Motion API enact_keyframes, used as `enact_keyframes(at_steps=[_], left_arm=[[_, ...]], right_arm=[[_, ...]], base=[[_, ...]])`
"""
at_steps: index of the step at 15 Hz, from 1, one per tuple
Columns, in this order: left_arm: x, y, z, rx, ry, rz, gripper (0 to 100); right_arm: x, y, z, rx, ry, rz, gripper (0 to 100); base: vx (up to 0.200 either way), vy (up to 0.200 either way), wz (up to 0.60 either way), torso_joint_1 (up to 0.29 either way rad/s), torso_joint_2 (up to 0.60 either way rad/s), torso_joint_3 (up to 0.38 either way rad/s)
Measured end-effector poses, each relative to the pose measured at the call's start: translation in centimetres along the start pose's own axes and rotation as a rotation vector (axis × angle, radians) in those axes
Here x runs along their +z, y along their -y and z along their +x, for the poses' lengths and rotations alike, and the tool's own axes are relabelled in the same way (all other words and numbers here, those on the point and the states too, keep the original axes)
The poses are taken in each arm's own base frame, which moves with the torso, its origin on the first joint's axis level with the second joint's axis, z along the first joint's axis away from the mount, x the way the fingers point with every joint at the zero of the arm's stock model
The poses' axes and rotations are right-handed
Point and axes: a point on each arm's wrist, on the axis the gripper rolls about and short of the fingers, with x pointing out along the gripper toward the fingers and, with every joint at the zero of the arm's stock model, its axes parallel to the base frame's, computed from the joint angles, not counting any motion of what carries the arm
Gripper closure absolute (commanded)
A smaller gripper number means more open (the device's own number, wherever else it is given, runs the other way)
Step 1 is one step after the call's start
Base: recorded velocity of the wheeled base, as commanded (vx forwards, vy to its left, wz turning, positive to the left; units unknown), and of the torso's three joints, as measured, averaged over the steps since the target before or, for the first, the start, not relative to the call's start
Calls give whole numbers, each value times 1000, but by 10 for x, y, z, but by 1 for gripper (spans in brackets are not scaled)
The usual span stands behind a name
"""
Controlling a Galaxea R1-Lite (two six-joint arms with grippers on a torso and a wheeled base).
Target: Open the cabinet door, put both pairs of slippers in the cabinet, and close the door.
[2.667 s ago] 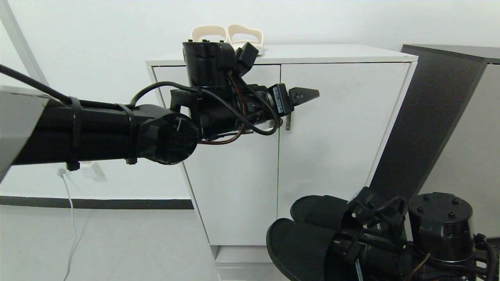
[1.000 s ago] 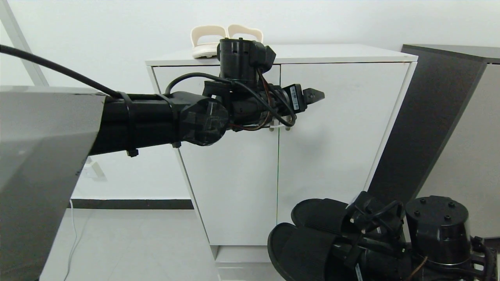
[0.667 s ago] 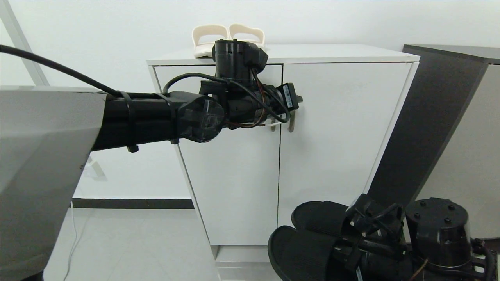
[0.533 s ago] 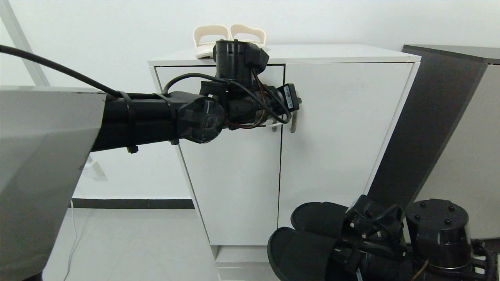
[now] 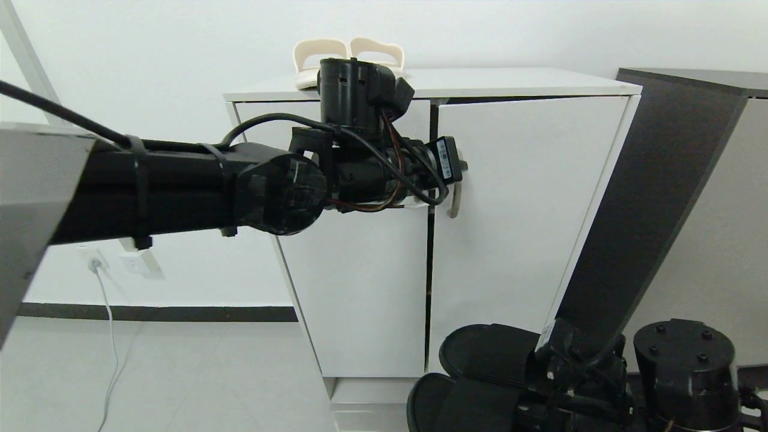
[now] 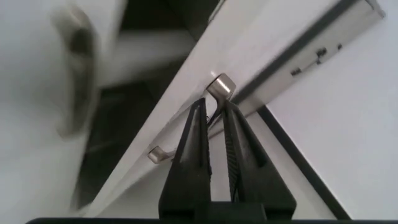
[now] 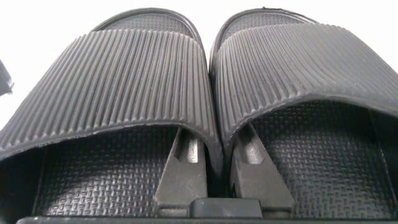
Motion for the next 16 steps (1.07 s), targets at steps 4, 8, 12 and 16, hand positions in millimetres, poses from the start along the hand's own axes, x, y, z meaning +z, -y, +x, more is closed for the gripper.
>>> enact_keyframes(at_steps=[4, 8, 12, 16], left_arm=[[-4, 12, -29, 9, -17, 9, 100], [-6, 23, -57, -2, -13, 22, 100], [3, 13, -63, -13, 94, 28, 100], [5, -12, -50, 35, 121, 20, 100]], right_arm=[[-4, -1, -5, 9, -6, -12, 100], [-5, -3, -6, 14, -10, -15, 100], [-6, -4, -6, 21, -14, -34, 100], [-8, -4, -7, 22, -21, -42, 100]], base=[[0, 0, 0, 0, 0, 0], [0, 0, 0, 0, 0, 0], [0, 0, 0, 0, 0, 0], [0, 0, 0, 0, 0, 0]])
